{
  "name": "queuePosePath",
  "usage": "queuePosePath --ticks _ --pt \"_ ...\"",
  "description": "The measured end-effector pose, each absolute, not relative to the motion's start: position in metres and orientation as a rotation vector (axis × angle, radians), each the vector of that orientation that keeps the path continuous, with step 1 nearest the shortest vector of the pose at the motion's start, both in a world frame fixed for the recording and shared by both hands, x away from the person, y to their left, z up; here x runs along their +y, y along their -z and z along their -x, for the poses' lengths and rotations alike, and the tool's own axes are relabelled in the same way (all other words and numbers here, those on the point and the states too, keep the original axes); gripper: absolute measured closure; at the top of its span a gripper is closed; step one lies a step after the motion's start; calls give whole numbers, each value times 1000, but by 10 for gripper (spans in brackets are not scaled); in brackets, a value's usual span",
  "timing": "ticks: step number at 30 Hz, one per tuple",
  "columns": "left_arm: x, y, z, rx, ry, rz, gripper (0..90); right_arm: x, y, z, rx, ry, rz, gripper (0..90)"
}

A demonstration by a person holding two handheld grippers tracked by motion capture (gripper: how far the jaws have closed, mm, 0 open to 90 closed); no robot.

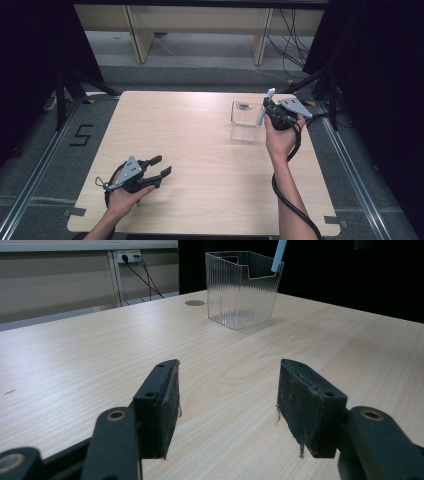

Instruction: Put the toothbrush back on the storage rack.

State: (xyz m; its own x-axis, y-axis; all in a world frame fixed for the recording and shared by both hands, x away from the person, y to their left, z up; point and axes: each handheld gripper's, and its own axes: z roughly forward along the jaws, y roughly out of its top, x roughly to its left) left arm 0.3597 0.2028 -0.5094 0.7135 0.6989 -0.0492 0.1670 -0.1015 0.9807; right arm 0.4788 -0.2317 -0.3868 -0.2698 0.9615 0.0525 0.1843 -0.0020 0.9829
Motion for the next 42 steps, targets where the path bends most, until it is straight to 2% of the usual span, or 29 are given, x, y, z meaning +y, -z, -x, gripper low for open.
queuePosePath --ticks 42 --pt "202 512 -360 711 -510 -1649 414 -231 421 -491 1564 -1293 -1289 852"
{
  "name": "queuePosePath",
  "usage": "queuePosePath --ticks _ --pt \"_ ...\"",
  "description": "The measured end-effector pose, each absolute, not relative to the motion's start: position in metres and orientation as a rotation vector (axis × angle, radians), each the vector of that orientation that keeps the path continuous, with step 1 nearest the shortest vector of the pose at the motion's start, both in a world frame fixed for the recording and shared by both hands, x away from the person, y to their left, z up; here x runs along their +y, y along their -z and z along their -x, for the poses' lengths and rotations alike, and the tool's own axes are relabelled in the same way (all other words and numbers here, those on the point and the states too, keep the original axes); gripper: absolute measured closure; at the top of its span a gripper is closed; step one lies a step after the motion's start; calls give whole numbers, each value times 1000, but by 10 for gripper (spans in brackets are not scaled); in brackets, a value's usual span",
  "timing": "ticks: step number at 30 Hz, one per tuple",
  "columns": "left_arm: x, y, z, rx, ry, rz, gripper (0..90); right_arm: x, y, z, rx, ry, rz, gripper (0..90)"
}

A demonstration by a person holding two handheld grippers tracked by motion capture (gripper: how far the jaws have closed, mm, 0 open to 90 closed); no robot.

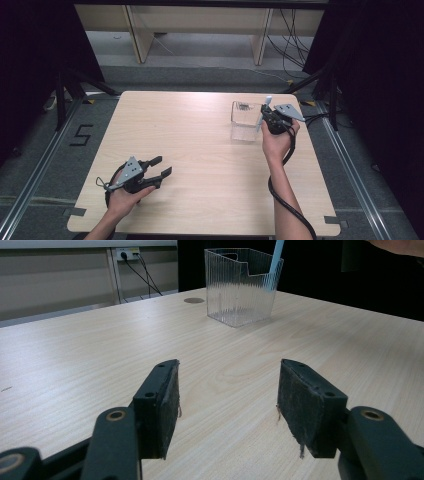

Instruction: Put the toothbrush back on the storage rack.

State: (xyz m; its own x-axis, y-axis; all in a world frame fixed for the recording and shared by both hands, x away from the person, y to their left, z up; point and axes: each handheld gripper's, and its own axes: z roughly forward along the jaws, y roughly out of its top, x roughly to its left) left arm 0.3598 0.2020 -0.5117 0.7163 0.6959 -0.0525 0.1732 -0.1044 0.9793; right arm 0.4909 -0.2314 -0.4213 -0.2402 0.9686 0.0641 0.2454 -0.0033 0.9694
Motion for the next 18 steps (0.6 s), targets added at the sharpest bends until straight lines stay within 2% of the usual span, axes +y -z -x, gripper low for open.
queuePosePath --ticks 18 --pt "201 513 -361 702 -502 -1636 413 -230 436 -491 1579 -1286 -1323 851"
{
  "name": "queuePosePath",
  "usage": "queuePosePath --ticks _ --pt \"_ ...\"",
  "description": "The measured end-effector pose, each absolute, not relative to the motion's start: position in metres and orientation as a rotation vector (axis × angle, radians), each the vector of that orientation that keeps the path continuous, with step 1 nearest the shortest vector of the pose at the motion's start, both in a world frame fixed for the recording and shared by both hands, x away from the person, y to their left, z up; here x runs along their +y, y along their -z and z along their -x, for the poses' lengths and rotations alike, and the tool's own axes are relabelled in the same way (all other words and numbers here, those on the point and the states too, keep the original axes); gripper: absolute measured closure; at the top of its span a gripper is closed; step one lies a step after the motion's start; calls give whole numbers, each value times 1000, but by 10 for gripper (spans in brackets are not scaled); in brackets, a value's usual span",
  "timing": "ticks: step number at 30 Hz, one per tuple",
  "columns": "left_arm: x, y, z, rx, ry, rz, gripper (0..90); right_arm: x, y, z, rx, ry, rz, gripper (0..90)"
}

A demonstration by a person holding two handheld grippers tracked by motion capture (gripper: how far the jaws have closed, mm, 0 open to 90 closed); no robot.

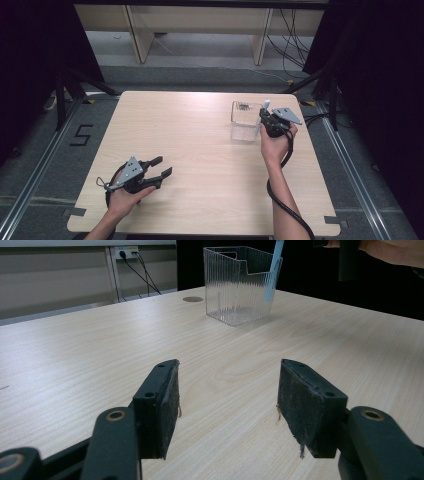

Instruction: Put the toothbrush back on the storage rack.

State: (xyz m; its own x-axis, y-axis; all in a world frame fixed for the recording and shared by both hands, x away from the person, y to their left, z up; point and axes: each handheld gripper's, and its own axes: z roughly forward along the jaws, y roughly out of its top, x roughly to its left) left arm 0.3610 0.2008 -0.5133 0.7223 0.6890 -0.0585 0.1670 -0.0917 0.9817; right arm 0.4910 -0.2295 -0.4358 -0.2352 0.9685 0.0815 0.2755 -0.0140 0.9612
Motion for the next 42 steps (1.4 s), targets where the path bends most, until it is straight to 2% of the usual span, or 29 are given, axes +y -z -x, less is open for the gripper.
queuePosePath --ticks 29,32,42 --pt "201 514 -360 712 -500 -1654 413 -229 447 -489 1583 -1273 -1366 820" --pt "201 514 -360 713 -502 -1652 413 -230 447 -489 1590 -1274 -1351 787" --pt "201 514 -361 713 -503 -1655 413 -229 448 -487 1571 -1262 -1334 584"
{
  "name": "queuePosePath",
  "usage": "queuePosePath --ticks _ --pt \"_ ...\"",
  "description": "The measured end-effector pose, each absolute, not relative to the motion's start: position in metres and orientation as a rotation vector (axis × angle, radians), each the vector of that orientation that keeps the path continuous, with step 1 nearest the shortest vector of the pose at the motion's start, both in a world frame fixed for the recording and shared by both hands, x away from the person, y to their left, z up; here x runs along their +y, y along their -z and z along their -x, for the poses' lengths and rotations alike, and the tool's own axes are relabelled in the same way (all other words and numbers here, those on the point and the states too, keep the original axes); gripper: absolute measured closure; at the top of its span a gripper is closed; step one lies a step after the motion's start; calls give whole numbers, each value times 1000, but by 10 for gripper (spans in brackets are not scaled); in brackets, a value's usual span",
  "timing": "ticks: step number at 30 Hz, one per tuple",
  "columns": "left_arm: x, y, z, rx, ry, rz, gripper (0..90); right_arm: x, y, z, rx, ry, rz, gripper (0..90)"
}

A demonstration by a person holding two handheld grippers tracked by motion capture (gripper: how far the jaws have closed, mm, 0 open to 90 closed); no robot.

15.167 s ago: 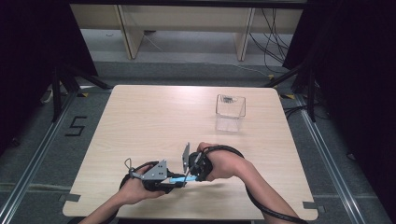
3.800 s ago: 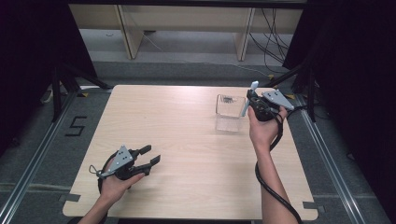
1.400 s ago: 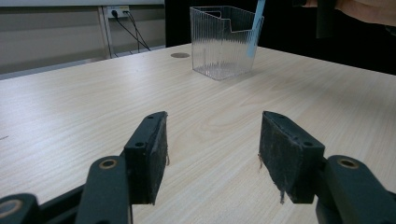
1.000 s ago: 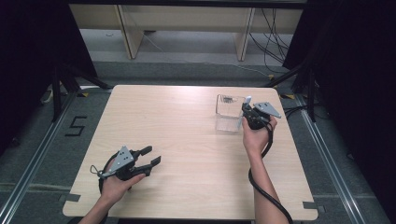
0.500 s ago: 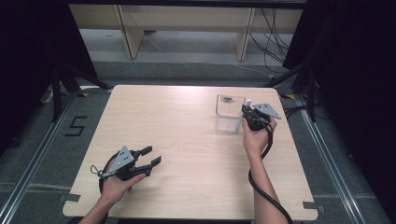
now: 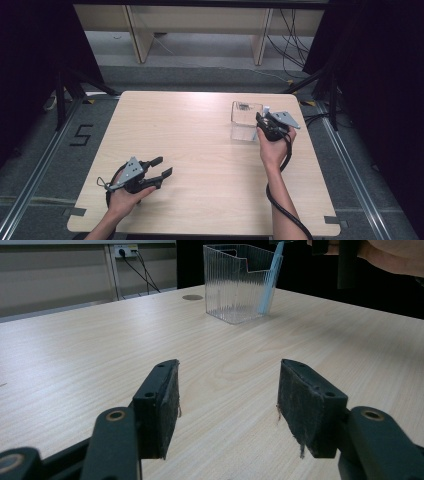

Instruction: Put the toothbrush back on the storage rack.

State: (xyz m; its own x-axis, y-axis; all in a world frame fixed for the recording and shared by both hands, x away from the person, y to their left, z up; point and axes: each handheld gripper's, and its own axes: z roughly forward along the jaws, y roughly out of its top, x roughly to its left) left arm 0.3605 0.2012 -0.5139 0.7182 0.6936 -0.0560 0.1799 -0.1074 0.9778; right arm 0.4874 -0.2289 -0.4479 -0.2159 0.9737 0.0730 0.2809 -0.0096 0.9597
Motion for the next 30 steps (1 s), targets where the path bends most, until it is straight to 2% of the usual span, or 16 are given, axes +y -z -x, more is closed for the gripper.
queuePosePath --ticks 10,30 --pt "202 514 -360 716 -503 -1653 413 -231 450 -486 1568 -1264 -1333 493" --pt "203 514 -361 719 -509 -1652 413 -235 449 -455 1641 -1239 -1376 433"
